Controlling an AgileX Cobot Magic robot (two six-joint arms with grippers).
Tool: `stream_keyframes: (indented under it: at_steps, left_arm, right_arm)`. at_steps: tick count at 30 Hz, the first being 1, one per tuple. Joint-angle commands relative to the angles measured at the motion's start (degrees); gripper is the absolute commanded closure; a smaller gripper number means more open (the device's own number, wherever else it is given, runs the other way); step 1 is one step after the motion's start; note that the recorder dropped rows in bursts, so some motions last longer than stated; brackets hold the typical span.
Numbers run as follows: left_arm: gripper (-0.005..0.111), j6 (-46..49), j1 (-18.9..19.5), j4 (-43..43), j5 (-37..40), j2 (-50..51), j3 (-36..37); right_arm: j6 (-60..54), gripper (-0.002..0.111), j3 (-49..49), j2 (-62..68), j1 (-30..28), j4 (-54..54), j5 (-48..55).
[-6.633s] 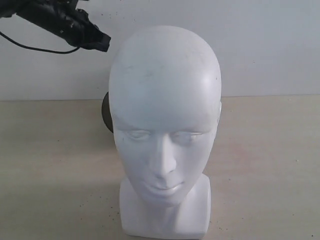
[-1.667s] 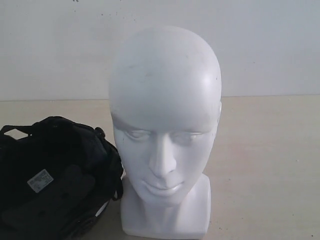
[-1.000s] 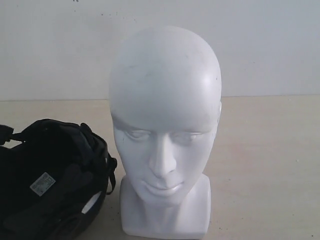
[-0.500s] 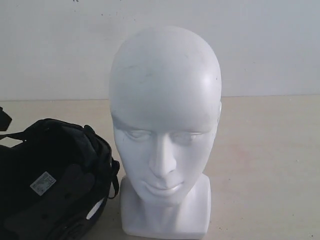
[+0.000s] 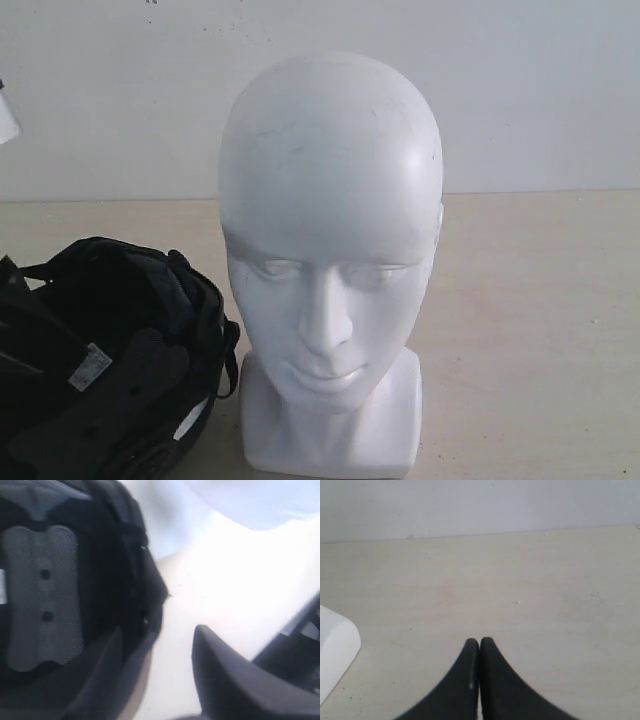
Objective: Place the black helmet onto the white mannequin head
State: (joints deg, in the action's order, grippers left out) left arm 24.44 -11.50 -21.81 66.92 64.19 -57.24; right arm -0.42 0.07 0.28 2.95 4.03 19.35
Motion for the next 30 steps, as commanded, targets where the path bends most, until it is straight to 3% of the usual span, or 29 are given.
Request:
stream_keyframes:
  at_steps: [1, 7, 13, 20, 30]
  left_arm:
    - [0.063, -2.6, -4.1, -2.0, 1.0, -0.6, -0.4]
    - [0.06, -2.8, -5.9, -1.3, -1.1, 0.2, -0.4]
    - [0.036, -7.8, -5.9, 0.1, -0.5, 4.4, -0.4]
    - [0.036, -7.8, -5.9, 5.6, -2.4, 9.9, -0.4]
    - [0.036, -7.7, -5.9, 6.3, -6.4, 12.7, -0.3]
  right_arm:
    - [0.0, 0.108, -0.1, -0.3, -0.1, 0.1, -0.2]
    - [0.0, 0.108, -0.1, -0.3, -0.1, 0.1, -0.2]
    - [0.0, 0.108, -0.1, -0.3, -0.1, 0.1, -0.2]
    - [0.0, 0.108, -0.1, -0.3, -0.1, 0.1, -0.2]
    - [0.0, 0.108, -0.1, -0.3, -0.1, 0.1, -0.2]
